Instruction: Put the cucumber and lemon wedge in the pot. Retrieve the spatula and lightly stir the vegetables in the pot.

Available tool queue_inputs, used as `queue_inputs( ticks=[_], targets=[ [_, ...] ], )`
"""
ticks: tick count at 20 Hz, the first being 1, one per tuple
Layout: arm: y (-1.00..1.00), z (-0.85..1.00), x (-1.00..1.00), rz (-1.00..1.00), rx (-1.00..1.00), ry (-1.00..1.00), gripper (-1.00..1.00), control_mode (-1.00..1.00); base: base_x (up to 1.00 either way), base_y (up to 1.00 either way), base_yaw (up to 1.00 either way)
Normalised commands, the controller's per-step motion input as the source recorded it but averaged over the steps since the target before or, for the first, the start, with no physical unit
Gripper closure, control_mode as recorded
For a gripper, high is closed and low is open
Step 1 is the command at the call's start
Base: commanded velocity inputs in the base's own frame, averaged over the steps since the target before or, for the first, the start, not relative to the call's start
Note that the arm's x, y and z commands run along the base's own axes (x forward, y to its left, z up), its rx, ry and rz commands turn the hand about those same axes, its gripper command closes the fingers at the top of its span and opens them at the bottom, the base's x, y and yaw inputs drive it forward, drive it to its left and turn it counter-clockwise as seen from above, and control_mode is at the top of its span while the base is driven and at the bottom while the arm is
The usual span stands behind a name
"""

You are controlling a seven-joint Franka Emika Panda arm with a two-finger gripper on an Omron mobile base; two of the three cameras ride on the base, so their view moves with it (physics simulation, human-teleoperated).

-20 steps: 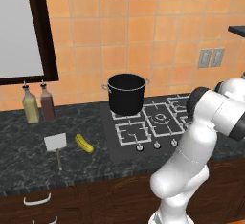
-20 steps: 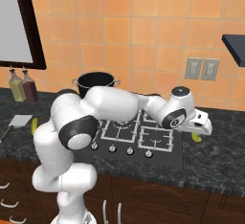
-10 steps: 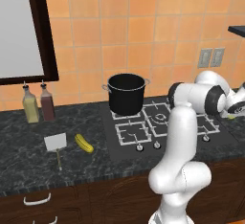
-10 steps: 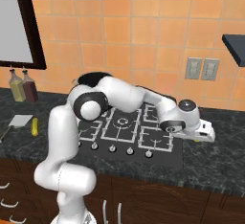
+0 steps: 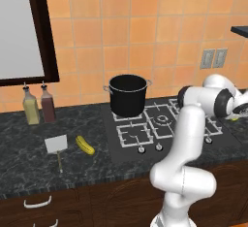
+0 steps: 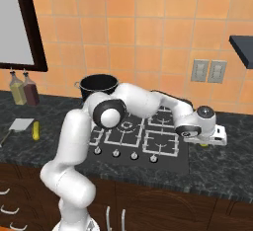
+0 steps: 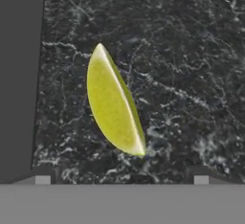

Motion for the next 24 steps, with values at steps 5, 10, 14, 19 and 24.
queue_inputs(
  ticks=[5, 10, 14, 19, 24],
  targets=[
    [0.0, -0.32, 0.47, 0.12, 0.0, 0.01, -1.0, -1.0, 0.0, 0.0, 0.0],
    [0.01, -0.19, 0.08, 0.06, 0.0, 0.05, -1.0, -1.0, 0.0, 0.0, 0.0],
    [0.0, -0.23, 0.08, 0.07, 0.0, 0.06, -1.0, -1.0, 0.0, 0.0, 0.0],
    [0.0, -0.14, 0.26, 0.07, 0.0, 0.07, 1.0, -1.0, 0.0, 0.0, 0.0],
    [0.34, -0.08, -0.01, 0.1, -0.01, 0.02, 1.0, -1.0, 0.0, 0.0, 0.0]
  ],
)
